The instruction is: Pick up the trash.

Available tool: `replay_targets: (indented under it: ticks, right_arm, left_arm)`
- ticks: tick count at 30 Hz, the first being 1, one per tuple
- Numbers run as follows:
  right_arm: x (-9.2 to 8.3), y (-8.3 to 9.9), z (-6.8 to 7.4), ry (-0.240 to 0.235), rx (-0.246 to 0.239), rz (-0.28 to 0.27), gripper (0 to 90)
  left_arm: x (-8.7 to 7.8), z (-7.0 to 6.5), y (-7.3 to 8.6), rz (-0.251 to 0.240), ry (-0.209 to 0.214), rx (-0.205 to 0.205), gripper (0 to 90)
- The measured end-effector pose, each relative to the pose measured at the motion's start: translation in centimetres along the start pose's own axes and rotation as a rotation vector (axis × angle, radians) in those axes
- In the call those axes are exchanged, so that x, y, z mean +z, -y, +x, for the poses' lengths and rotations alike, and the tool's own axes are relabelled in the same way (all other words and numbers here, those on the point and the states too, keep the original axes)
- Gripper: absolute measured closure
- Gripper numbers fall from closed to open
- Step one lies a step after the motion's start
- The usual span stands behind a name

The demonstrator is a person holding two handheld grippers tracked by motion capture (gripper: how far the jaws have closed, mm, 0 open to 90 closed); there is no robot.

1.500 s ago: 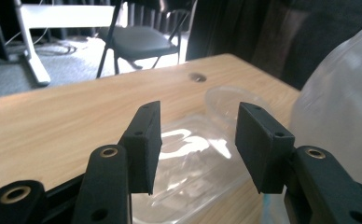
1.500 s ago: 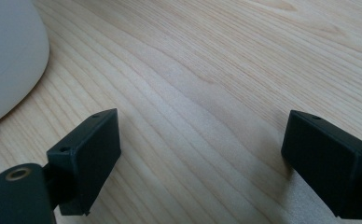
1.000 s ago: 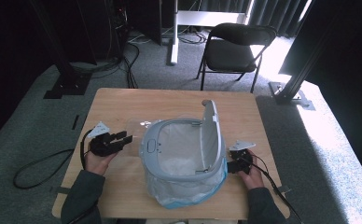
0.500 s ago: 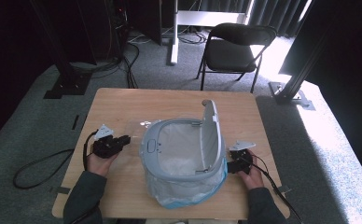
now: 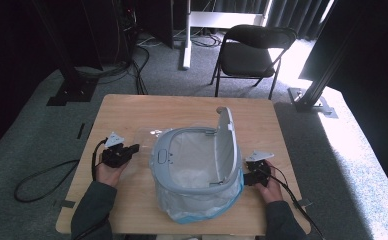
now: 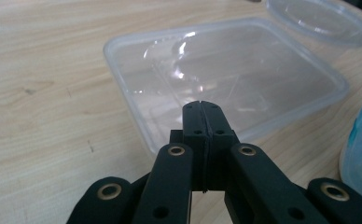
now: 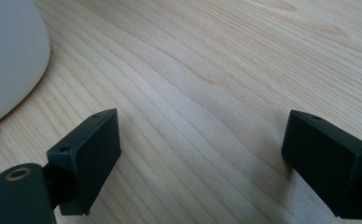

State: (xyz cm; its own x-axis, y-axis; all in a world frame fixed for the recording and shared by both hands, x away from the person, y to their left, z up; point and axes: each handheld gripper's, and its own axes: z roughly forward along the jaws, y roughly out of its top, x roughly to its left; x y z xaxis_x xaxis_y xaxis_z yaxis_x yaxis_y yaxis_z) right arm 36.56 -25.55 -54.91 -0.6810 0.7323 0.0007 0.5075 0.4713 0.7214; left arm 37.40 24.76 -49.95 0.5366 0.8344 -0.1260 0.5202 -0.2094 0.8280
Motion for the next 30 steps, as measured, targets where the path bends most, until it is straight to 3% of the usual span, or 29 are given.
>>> replay_targets:
  ticks: [12, 27, 30]
  right_arm:
    - [0.0, 0.0, 0.0, -0.002, -0.002, 0.0, 10.9]
    - [0.0, 0.0, 0.0, -0.004, -0.004, 0.0, 10.8]
    - [0.0, 0.0, 0.0, -0.004, -0.004, 0.0, 10.8]
  left_arm:
    - [-1.1, -0.3, 1.6, -0.016, 0.021, -0.014, 89.4]
    - [-0.8, -0.3, 3.4, 0.08, 0.02, -0.005, 85.9]
    - [-1.1, -0.2, 3.6, 0.073, 0.026, -0.007, 84.9]
